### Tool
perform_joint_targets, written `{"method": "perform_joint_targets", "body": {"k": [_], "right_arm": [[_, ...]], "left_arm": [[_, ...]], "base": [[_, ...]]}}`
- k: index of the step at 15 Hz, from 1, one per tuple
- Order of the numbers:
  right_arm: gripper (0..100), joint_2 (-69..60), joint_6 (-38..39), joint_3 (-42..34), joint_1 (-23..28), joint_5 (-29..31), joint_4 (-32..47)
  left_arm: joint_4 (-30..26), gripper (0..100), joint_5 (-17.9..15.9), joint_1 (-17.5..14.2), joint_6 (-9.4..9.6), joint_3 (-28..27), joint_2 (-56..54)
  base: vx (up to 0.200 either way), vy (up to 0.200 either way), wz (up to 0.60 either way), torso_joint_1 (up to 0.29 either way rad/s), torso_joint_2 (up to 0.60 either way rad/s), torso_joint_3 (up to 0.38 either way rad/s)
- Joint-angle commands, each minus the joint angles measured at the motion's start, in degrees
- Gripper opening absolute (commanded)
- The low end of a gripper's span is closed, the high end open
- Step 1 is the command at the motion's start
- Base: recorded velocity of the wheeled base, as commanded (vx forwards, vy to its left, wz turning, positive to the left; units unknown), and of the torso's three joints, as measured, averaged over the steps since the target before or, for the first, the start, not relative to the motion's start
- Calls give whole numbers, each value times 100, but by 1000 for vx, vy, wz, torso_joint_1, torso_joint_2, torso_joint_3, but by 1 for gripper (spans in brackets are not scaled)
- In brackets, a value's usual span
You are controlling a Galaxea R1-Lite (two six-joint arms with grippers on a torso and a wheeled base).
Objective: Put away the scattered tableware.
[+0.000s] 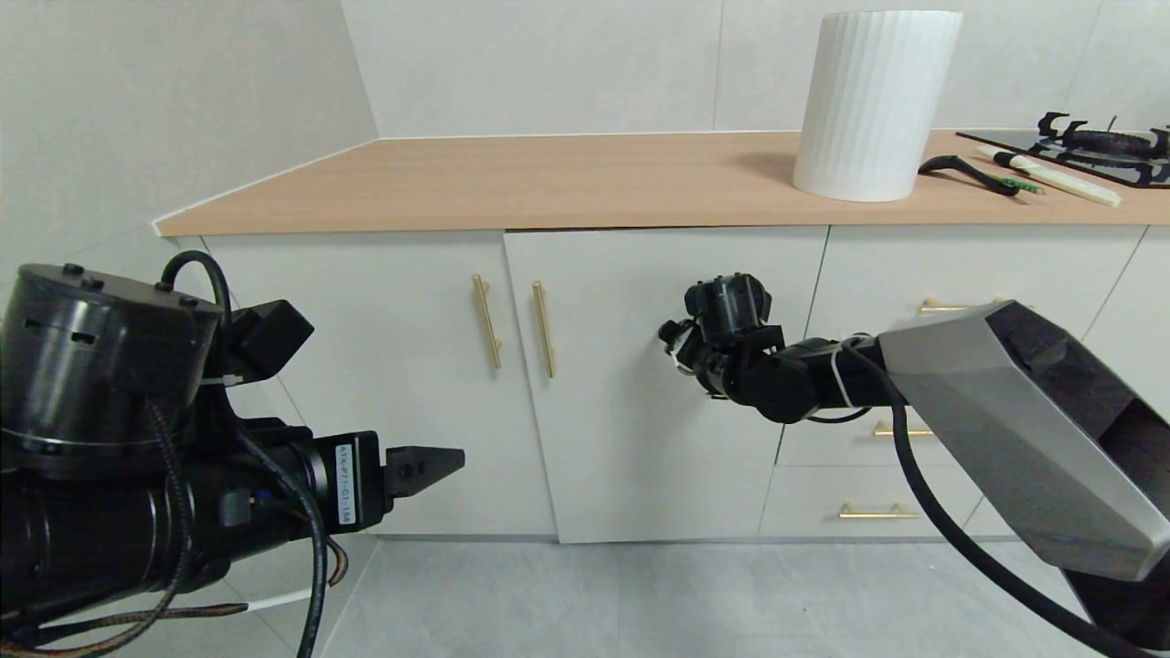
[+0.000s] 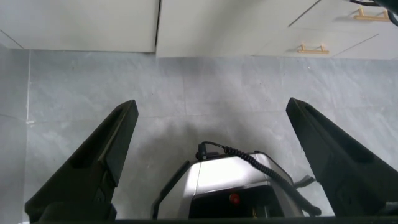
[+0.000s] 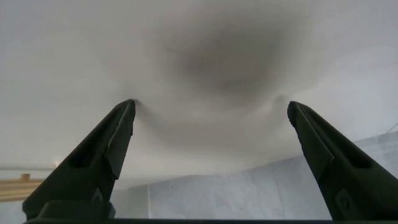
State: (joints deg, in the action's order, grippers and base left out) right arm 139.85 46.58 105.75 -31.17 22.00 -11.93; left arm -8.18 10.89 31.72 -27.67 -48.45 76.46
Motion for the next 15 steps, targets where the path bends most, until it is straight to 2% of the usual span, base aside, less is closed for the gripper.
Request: {"method": "perform_joint_targets", "body": {"k": [1, 15], "right_arm": [[100, 42, -9, 24, 15, 14, -2], [100, 16, -17, 121, 76, 129, 51]], "left_arm": [[1, 100, 1, 1, -1, -7, 9], [1, 100, 1, 1, -1, 2, 9]], "base": [[0, 0, 0, 0, 0, 0], [0, 0, 0, 0, 0, 0]]}}
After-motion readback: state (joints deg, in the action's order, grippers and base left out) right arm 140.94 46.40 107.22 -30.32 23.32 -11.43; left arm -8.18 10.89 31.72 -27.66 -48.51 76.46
